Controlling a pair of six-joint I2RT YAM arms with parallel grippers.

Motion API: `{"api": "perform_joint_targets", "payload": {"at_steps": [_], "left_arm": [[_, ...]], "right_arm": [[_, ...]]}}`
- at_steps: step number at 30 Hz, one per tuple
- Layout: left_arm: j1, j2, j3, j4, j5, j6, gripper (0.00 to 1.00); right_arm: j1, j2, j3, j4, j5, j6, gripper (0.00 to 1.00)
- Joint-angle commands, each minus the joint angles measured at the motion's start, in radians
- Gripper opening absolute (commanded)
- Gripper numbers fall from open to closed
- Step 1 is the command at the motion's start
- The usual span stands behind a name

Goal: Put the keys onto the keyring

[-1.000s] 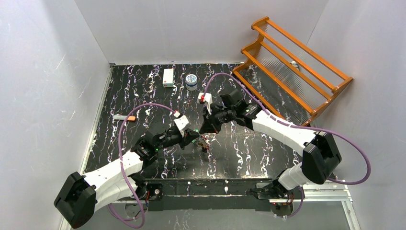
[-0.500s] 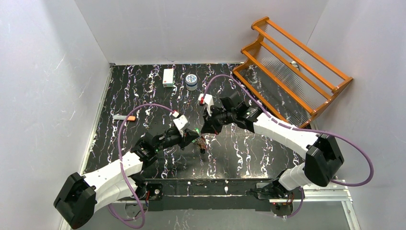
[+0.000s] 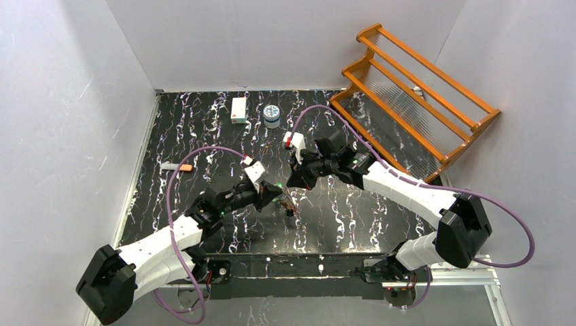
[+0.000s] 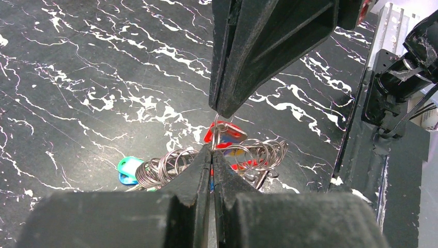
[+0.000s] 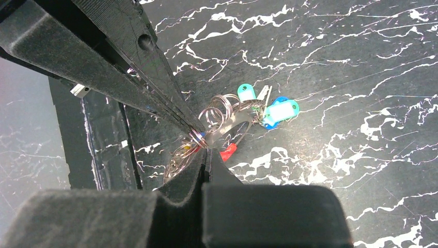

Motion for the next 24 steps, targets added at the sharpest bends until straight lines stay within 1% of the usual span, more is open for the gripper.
{"api": "perform_joint_targets", "payload": {"at_steps": [1,10,11,12,14,15,18,21,24], "left_arm": [[-0.004,-0.030,-0.015,0.048,-0.004,-0.016,0.00],[-0.005,-0.053,-0.037,0.083,-0.006,-0.014,0.00],[-0.005,-0.054,-0.037,0.084,-0.004,-0.013,0.00],[-0.005,-0.054,-0.038,0.086,-0.005,-0.012,0.00],[-0.005,-0.056,-0.041,0.087,-0.004,-0.010,0.00],[-0.005,-0.058,-0.042,0.089,-0.002,-0.009,0.00],[-0.005,-0.065,-0.049,0.096,-0.002,-0.004,0.00],[-0.005,-0.070,-0.053,0.103,0.001,0.003,0.00],[-0.005,-0.074,-0.055,0.107,0.007,0.013,0.00]], "right_arm": [[0.006,-0.029,-0.014,0.024,0.013,-0.015,0.01],[0.006,-0.017,-0.029,0.036,-0.004,-0.004,0.01],[0.006,-0.018,-0.028,0.037,-0.004,-0.002,0.03],[0.005,-0.022,-0.030,0.040,0.001,0.002,0.11],[0.006,-0.040,-0.045,0.070,0.015,0.015,0.31],[0.005,-0.054,-0.056,0.089,0.022,0.021,0.38],[0.005,-0.098,-0.094,0.156,0.030,0.023,0.48],[0.006,-0.125,-0.111,0.190,0.033,0.025,0.54],[0.006,-0.146,-0.128,0.221,0.030,0.027,0.56]]}}
